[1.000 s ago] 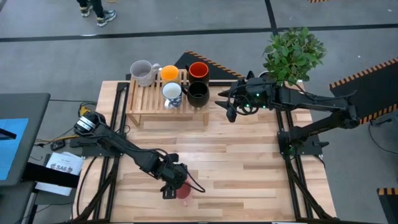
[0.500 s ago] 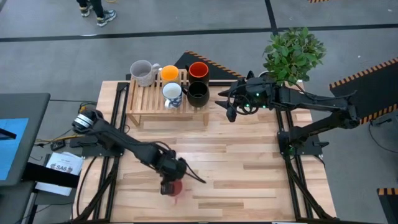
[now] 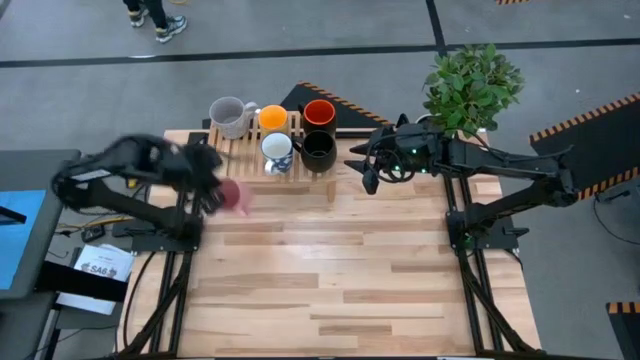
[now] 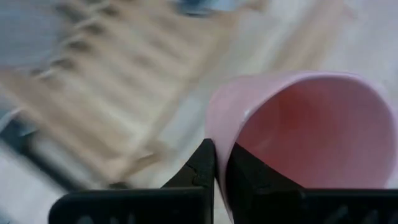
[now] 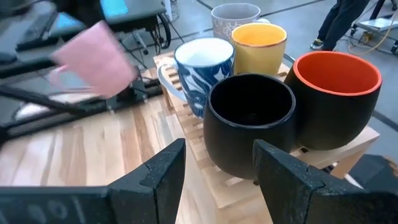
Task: Place coffee mugs
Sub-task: Put the pink mug on the shelf
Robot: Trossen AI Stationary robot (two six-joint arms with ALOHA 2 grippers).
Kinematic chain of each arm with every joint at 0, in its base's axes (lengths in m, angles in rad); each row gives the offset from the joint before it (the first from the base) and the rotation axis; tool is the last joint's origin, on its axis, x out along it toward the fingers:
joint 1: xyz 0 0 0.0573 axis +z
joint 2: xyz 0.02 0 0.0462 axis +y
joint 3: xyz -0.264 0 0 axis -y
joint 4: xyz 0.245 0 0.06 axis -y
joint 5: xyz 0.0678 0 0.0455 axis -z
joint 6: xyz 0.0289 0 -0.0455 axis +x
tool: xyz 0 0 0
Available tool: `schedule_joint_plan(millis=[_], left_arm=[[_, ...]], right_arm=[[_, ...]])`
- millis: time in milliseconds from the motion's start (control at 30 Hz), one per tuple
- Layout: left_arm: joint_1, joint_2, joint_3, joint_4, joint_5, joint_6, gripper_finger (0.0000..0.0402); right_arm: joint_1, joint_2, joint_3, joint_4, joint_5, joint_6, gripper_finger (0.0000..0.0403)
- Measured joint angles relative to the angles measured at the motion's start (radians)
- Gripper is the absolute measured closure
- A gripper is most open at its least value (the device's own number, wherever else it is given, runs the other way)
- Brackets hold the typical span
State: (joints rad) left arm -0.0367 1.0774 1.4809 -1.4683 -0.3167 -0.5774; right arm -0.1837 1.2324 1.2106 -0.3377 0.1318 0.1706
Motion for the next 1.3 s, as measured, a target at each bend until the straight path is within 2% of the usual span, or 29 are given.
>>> schedule_joint_plan(millis=[100, 267, 367, 500, 567, 633, 867, 1000, 1300], left_arm=[[0.206, -0.038, 0.02, -0.048, 0.005, 0.119, 0.04], [0.539, 0.004, 0.029, -0.04, 0.168, 0.396, 0.0401], [0.683, 0.07, 0.029, -0.018, 0.253, 0.522, 0.0401], [0.805, 0.137, 0.028, 0.047, 0.352, 0.599, 0.0401], [0.838, 0.155, 0.028, 0.093, 0.416, 0.61, 0.0401], [0.856, 0.173, 0.028, 0.094, 0.437, 0.623, 0.0401], [0.859, 0.21, 0.03, 0.093, 0.388, 0.626, 0.04], [0.86, 0.213, 0.03, 0.116, 0.356, 0.627, 0.0383], [0.86, 0.212, 0.03, 0.142, 0.349, 0.662, 0.0362]], right_arm=[[0.0, 0.002, 0.0, 0.01, 0.0, 0.036, 0.0188], [0.0, 0.002, 0.0, 0.062, 0.0, 0.068, 0.0188], [0.0, 0.002, 0.0, 0.098, 0.0, 0.084, 0.0188], [0.0, 0.002, 0.0, 0.132, 0.0, 0.087, 0.0188], [0.0, 0.002, 0.0, 0.142, 0.0, 0.087, 0.0188], [0.0, 0.002, 0.0, 0.148, 0.0, 0.087, 0.0188], [0.0, 0.002, 0.0, 0.146, 0.0, 0.087, 0.0188], [0.0, 0.002, 0.0, 0.145, 0.0, 0.086, 0.0188], [0.0, 0.002, 0.0, 0.144, 0.0, 0.086, 0.0188]])
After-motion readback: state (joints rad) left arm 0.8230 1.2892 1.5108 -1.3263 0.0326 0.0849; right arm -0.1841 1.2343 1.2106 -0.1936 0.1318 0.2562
